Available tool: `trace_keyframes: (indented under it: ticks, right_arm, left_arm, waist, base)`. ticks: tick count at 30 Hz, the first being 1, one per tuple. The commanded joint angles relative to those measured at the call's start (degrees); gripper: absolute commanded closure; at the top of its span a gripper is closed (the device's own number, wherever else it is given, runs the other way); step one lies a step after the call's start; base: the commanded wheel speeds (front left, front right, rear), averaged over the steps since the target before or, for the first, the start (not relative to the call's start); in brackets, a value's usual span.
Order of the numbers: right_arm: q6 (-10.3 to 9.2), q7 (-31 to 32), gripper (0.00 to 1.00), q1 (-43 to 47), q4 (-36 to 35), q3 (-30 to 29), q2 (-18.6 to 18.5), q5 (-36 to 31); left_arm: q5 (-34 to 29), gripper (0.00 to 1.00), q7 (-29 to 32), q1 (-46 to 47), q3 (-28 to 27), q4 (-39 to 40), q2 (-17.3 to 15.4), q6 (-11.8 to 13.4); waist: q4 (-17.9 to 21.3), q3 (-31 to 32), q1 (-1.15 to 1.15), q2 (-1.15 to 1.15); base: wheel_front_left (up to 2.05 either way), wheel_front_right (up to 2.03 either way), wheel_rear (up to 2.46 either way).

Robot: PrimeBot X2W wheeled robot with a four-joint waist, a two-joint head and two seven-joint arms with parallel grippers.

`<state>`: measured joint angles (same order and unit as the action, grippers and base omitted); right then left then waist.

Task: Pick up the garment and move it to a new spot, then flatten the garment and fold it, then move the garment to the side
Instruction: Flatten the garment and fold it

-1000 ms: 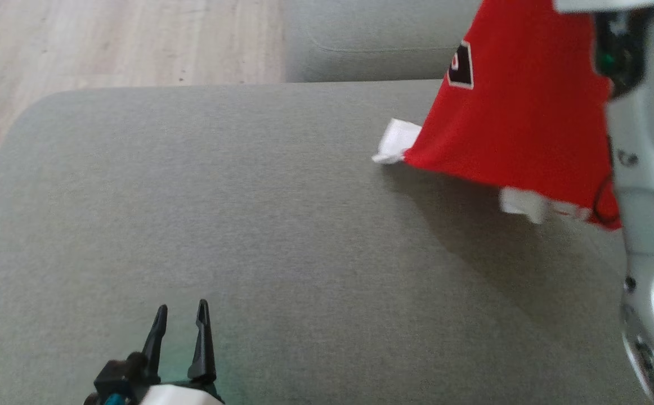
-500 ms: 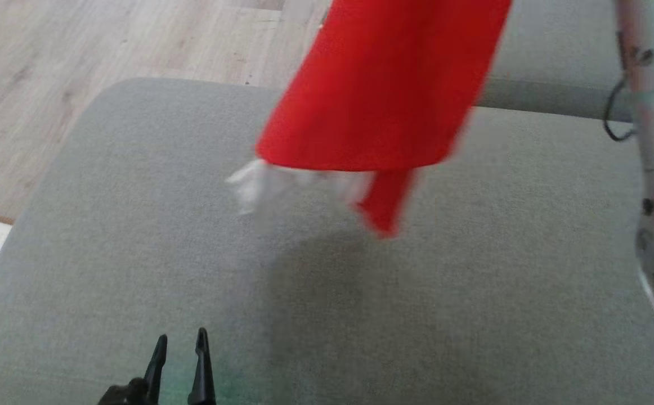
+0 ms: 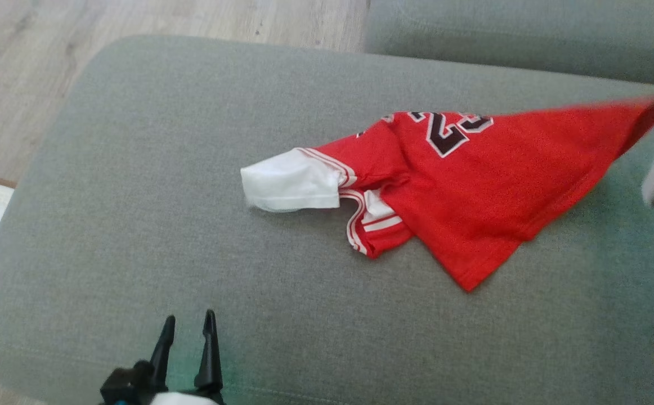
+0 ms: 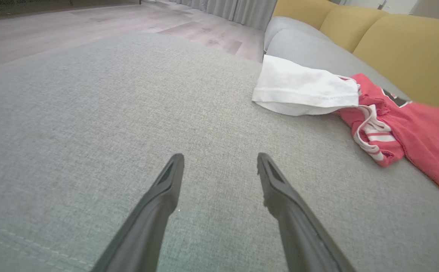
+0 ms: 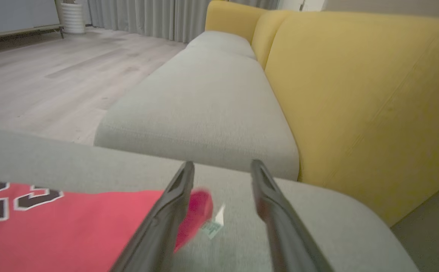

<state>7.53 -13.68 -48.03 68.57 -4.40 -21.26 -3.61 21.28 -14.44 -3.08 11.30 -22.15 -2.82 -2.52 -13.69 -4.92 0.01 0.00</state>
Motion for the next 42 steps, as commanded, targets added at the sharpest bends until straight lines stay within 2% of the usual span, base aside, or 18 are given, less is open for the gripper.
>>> trace_keyframes:
  ticks: [1, 5, 8, 11, 14, 16, 17, 18, 22, 25, 30, 31, 32, 33, 34, 38, 39, 42]
  right_arm:
    - [-0.04, -0.86, 0.0, -0.43, -1.75, -0.48, -0.02, -0.04]
    - [-0.04, -1.25, 0.0, 5.57, -3.93, -3.51, 4.12, 0.5]
    - [-0.04, -1.29, 0.0, 10.89, -9.73, -1.91, 9.15, 1.58]
    - [-0.04, -1.3, 0.0, 17.02, -15.81, 2.82, 13.52, 4.24]
    - [-0.04, -1.3, 0.0, 23.14, -21.33, 9.21, 15.57, 8.34]
    - [-0.04, -1.3, 0.0, 26.95, -24.38, 14.41, 16.1, 10.76]
    - [-0.04, -1.3, 0.0, 26.95, -24.38, 14.41, 16.1, 10.76]
    - [-0.04, -1.3, 0.0, 28.61, -25.77, 17.05, 16.12, 11.64]
    - [-0.04, -1.31, 0.0, 32.57, -28.91, 25.19, 14.25, 13.66]
    - [-0.04, -1.31, 0.0, 33.03, -29.79, 27.56, 13.05, 13.57]
    - [-0.04, -1.31, 0.0, 31.95, -25.56, 28.29, 12.91, 10.95]
    - [-0.04, -1.31, 0.09, 31.59, -24.66, 28.51, 12.99, 10.3]
    - [-0.04, -1.31, 0.31, 31.29, -24.01, 28.54, 13.22, 9.94]
    - [-0.04, -1.31, 0.48, 31.07, -23.53, 28.31, 13.51, 9.84]
    - [-0.04, -1.31, 0.59, 30.87, -23.03, 28.24, 13.67, 9.58]
    - [-0.04, -1.31, 0.78, 30.49, -22.2, 27.2, 14.42, 9.41]
    - [-0.04, -1.31, 1.0, 30.57, -22.07, 26.85, 14.65, 9.66]
    - [-0.04, -1.31, 1.0, 31.1, -22.07, 25.2, 14.91, 10.41]
  left_arm:
    - [0.18, 0.0, -0.56, 2.64, -1.46, 1.58, -0.06, 0.08]
    - [-0.21, 0.0, -0.56, 3.31, -1.63, 1.5, -0.06, 0.19]
    - [-0.34, 0.0, -0.56, 3.86, -1.75, 1.32, -0.06, 0.18]
    - [-0.27, 0.0, -0.56, 4.31, -1.49, 1.25, -0.06, 0.2]
    - [-0.01, 0.0, -0.56, 4.6, -1.02, 1.33, -0.06, 0.14]
    - [0.14, 0.0, -0.56, 4.54, -0.84, 1.43, -0.06, 0.24]
    - [0.14, 0.0, -0.56, 4.54, -0.84, 1.43, -0.06, 0.24]
    - [0.22, 0.0, -0.56, 4.46, -0.76, 1.49, -0.06, 0.33]
    - [0.29, 0.0, -0.56, 4.04, -0.61, 1.73, -0.06, 0.41]
    - [0.29, 0.0, -0.56, 3.88, -0.85, 1.65, -0.06, 0.39]
    - [0.39, 0.0, -0.56, 4.14, -0.58, 1.43, -0.06, 0.36]
    - [0.45, 0.0, -0.56, 4.2, -0.49, 1.42, -0.06, 0.39]
    - [0.53, 0.0, -0.56, 4.22, -0.42, 1.42, -0.06, 0.44]
    - [0.56, 0.0, -0.56, 4.22, -0.4, 1.45, -0.06, 0.49]
    - [0.61, 0.0, -0.56, 4.2, -0.44, 1.48, -0.06, 0.56]
    - [0.56, 0.0, -0.56, 4.05, -0.81, 1.46, -0.06, 0.63]
    - [0.51, 0.0, -0.56, 4.02, -0.88, 1.46, -0.06, 0.65]
    - [0.34, 0.0, -0.56, 3.85, -1.15, 1.41, -0.06, 0.74]
  waist:
    - [0.35, -1.06, -0.01, 0.0]
    - [1.52, -1.76, -0.01, 0.0]
    - [2.46, -1.77, -0.01, 0.0]
    - [3.15, -1.53, -0.01, 0.0]
    - [3.48, -1.17, -0.01, 0.0]
    - [3.62, -0.91, -0.01, 0.0]
    - [3.62, -0.91, -0.01, 0.0]
    - [3.7, -0.83, -0.01, 0.0]
    - [3.94, -0.85, -0.01, 0.0]
    - [3.85, -1.07, -0.01, 0.0]
    - [3.11, -1.34, -0.01, 0.0]
    - [2.94, -1.36, -0.01, 0.0]
    - [2.81, -1.38, -0.01, 0.0]
    - [2.72, -1.41, -0.01, 0.0]
    - [2.63, -1.44, -0.01, 0.0]
    - [2.52, -1.44, -0.01, 0.0]
    - [2.55, -1.41, -0.01, 0.0]
    - [2.86, -0.97, -0.01, 0.0]
  base:
    - [0.0, 0.0, 0.0]
    - [0.0, 0.0, 0.0]
    - [0.0, 0.0, 0.0]
    - [0.0, 0.0, 0.0]
    - [0.0, 0.0, 0.0]
    - [0.0, 0.0, 0.0]
    - [0.0, 0.0, 0.0]
    - [0.0, 0.0, 0.0]
    - [0.0, 0.0, 0.0]
    - [0.0, 0.0, 0.0]
    - [0.0, 0.0, 0.0]
    - [0.0, 0.0, 0.0]
    - [0.0, 0.0, 0.0]
    - [0.0, 0.0, 0.0]
    - [0.0, 0.0, 0.0]
    - [0.0, 0.0, 0.0]
    - [0.0, 0.0, 0.0]
    - [0.0, 0.0, 0.0]
